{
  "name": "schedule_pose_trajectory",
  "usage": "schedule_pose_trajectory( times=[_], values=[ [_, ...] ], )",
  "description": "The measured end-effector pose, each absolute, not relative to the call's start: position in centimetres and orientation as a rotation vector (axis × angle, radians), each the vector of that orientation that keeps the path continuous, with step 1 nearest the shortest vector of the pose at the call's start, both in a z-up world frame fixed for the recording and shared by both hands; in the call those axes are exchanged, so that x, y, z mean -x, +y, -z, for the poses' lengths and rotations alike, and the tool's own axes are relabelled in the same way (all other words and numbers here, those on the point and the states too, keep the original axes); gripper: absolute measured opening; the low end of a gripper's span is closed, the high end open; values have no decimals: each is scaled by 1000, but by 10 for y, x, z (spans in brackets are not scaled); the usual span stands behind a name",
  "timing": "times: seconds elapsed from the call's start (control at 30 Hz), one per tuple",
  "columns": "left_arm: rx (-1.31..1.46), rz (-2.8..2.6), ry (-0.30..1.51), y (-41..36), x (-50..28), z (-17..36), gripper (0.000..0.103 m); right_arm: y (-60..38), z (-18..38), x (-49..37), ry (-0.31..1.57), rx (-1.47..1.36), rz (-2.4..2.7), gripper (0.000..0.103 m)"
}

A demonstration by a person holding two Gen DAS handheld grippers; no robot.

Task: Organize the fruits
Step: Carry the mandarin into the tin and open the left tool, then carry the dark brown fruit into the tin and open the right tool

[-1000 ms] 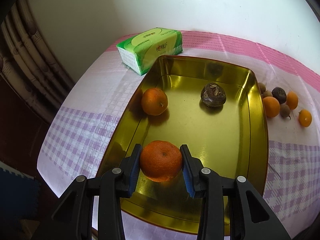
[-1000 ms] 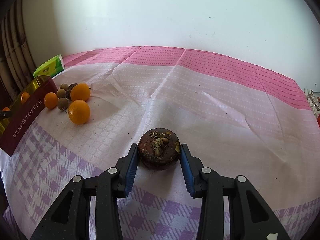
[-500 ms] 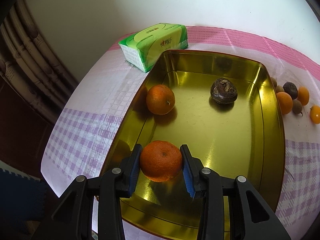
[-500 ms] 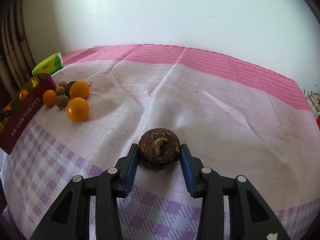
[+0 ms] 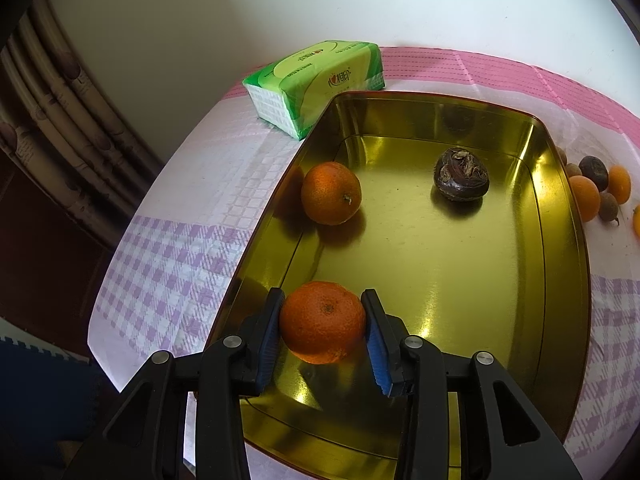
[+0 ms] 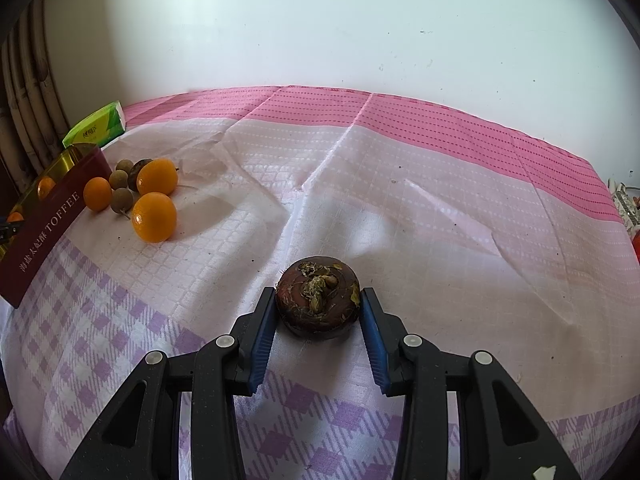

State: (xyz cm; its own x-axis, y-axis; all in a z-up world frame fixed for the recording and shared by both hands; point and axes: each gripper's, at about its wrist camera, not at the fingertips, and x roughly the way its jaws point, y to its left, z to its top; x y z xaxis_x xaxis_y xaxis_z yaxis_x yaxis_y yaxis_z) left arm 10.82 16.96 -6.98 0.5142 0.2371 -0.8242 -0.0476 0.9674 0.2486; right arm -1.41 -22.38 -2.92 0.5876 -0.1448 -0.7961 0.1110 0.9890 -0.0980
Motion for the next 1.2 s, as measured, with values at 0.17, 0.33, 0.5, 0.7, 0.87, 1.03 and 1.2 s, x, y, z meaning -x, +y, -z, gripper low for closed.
schedule_pose_trajectory(
  times=[0.17, 0.33, 0.5, 0.7, 0.87, 1.03, 1.2],
  values=[
    [-210, -177, 994, 168, -106, 62, 50, -223, 29, 14, 930, 39, 149, 38],
    [-168, -161, 964, 169, -99, 45, 66, -226, 29, 14, 929, 34, 148, 38],
    [-76, -118, 945, 163, -84, 13, 72, -230, 27, 16, 922, 11, 139, 38],
    [25, -79, 902, 149, -49, -26, 82, -229, 25, 19, 931, 6, 132, 38],
    [64, -168, 854, 152, -12, -40, 90, -217, 15, 31, 917, 10, 112, 38],
    [70, -208, 853, 161, 8, -34, 90, -184, -9, 31, 886, 49, 41, 38],
    [50, -247, 858, 167, 15, -23, 90, -128, -38, 16, 843, 82, -90, 38]
  ],
)
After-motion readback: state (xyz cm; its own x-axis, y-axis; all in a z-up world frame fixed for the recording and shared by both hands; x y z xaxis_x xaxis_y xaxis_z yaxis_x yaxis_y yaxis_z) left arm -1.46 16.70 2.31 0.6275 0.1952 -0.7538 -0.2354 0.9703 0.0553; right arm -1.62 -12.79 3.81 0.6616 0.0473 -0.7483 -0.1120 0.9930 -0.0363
